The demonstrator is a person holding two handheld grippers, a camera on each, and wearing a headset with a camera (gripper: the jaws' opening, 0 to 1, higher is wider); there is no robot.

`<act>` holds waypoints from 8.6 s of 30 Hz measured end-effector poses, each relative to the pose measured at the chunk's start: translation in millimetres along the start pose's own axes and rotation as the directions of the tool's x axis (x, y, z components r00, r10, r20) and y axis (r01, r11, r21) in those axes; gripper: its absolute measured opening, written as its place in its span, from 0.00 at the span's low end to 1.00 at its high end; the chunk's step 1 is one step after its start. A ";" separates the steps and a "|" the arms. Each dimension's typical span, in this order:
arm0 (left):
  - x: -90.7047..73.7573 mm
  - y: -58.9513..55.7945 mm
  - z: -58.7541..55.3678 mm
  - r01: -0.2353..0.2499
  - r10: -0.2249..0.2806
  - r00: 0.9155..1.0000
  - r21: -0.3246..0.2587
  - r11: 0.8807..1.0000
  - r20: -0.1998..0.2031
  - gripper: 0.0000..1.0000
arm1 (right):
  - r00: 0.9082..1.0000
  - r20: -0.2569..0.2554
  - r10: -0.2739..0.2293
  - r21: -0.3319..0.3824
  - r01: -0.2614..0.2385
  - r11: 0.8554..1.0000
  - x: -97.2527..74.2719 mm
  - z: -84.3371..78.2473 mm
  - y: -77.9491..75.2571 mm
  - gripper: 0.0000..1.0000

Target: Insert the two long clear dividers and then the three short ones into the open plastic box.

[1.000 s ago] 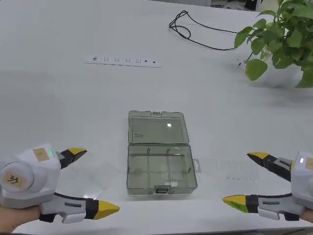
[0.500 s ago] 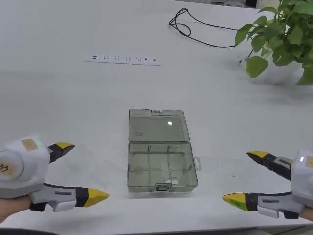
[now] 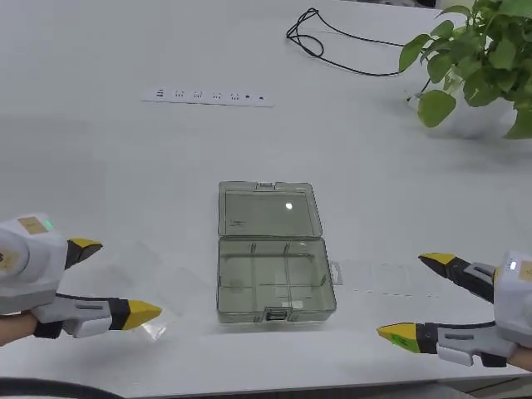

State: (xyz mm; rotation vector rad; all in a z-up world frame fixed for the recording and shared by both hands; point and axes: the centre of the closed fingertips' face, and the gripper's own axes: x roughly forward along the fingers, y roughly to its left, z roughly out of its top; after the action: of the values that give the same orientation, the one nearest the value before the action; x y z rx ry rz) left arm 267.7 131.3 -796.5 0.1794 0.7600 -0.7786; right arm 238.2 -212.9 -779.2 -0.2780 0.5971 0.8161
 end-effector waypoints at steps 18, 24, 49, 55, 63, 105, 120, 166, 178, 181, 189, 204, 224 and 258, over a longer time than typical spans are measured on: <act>2.5 21.5 -21.0 -0.059 0.054 0.988 -0.027 0.998 -0.143 0.52 | 1.000 0.005 -0.006 0.017 0.006 1.000 -1.2 -2.6 -0.5 0.84; 6.6 25.5 -29.7 -0.072 0.066 0.978 -0.023 0.997 -0.196 0.47 | 1.000 0.007 -0.007 0.022 0.007 1.000 -0.9 -2.2 -0.8 0.84; 17.9 35.0 -46.5 -0.108 0.122 0.930 0.061 0.992 -0.348 0.33 | 1.000 0.005 -0.010 0.043 0.010 0.999 0.4 -6.3 -2.0 0.82; 18.2 36.5 -45.9 -0.108 0.123 0.924 0.060 0.992 -0.362 0.33 | 1.000 0.005 -0.008 0.046 0.008 0.999 2.0 -7.1 -2.1 0.82; 18.3 37.7 -45.0 -0.093 0.108 0.919 0.055 0.994 -0.380 0.32 | 1.000 0.003 -0.011 0.047 0.011 0.999 2.4 -9.0 -3.4 0.82; 11.8 25.1 -32.1 -0.061 0.018 0.944 -0.121 0.991 -0.330 0.30 | 1.000 -0.004 0.004 0.040 -0.003 0.999 -1.0 -0.9 4.5 0.76; 3.7 -4.1 19.4 0.006 -0.034 0.996 -0.308 0.951 -0.086 0.30 | 0.995 0.098 -0.005 0.110 -0.006 0.994 -1.5 51.6 8.3 0.67; 8.0 -136.0 138.2 0.287 -0.226 0.928 -0.181 0.941 0.295 0.30 | 0.960 0.273 0.061 0.394 -0.169 0.903 39.3 174.1 93.7 0.16; 7.8 -138.1 142.7 0.288 -0.237 0.925 -0.139 0.948 0.299 0.30 | 0.963 0.264 0.057 0.428 -0.169 0.888 46.1 175.2 95.7 0.09; 8.4 -137.8 143.3 0.288 -0.236 0.923 -0.139 0.948 0.304 0.30 | 0.964 0.261 0.044 0.436 -0.159 0.886 46.2 175.5 95.1 0.08; 10.0 -136.1 142.8 0.277 -0.225 0.923 -0.132 0.952 0.312 0.22 | 0.965 0.260 0.024 0.473 -0.149 0.868 44.8 175.6 91.1 0.07; 2.9 -138.1 134.7 0.287 -0.267 0.907 -0.015 0.958 0.325 0.37 | 0.977 0.212 -0.016 0.518 -0.099 0.850 40.1 169.0 68.4 0.07; -3.3 -135.1 107.1 0.295 -0.322 0.905 0.137 0.946 0.278 0.77 | 0.998 0.018 -0.063 0.558 0.042 0.829 43.1 146.1 43.0 0.07; 3.6 -127.5 80.9 0.350 -0.388 0.895 0.194 0.916 0.219 0.96 | 0.953 -0.303 0.000 0.707 0.225 0.671 78.1 75.0 49.3 0.07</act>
State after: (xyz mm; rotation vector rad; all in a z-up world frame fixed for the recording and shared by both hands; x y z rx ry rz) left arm 225.8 5.2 -724.8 0.0669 0.4946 -1.2004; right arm 272.2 -99.7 -766.0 0.3296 1.1218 0.3519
